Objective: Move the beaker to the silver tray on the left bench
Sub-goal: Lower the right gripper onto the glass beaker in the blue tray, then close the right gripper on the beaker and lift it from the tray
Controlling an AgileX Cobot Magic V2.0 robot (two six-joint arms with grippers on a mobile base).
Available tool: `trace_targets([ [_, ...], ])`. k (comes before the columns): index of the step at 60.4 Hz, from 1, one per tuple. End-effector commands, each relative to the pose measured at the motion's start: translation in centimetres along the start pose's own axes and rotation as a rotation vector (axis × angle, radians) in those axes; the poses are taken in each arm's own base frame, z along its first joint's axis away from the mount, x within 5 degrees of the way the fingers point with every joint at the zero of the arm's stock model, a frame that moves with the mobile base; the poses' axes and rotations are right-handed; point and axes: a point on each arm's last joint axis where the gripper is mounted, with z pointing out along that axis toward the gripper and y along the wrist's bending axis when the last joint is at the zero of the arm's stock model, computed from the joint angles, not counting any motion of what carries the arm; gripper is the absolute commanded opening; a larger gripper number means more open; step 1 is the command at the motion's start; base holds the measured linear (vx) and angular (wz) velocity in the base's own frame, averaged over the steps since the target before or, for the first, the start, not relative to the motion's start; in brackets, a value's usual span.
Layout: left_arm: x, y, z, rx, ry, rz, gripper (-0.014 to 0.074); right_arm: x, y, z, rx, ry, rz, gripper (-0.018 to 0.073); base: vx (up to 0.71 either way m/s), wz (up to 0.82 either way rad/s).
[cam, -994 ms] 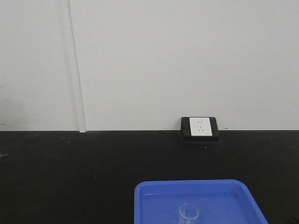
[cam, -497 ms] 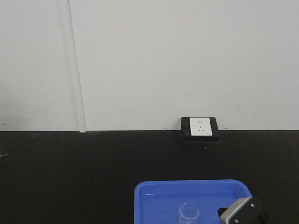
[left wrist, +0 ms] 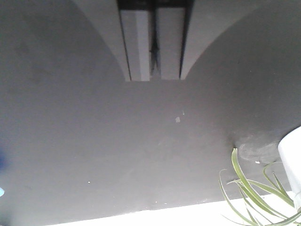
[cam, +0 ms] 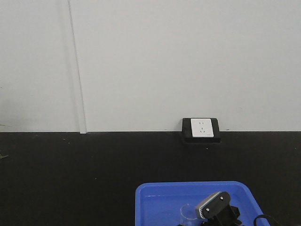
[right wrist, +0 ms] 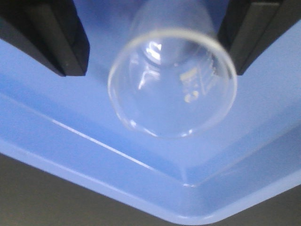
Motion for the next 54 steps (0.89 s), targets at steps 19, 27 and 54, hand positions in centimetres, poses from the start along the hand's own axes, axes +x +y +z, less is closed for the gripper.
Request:
trace_targets([
  [19, -0.1, -0.1, 0.2, 0.005, -0.062, -0.002, 0.0001, -3.1, -0.7, 1.1, -0.011, -0.173, -0.020, 0.0547, 0.00, 0.00],
  [27, -0.1, -0.1, 0.2, 0.005, -0.062, -0.002, 0.0001, -4.0, -0.7, 0.6, -0.017, -0.198, 0.019, 0.0410, 0.00, 0.00],
  [54, -0.1, -0.1, 0.2, 0.005, -0.062, -0.002, 0.0001, -12.7, 0.7, -6.9, -0.043, -0.272, -0.013, -0.0017, 0.00, 0.00],
])
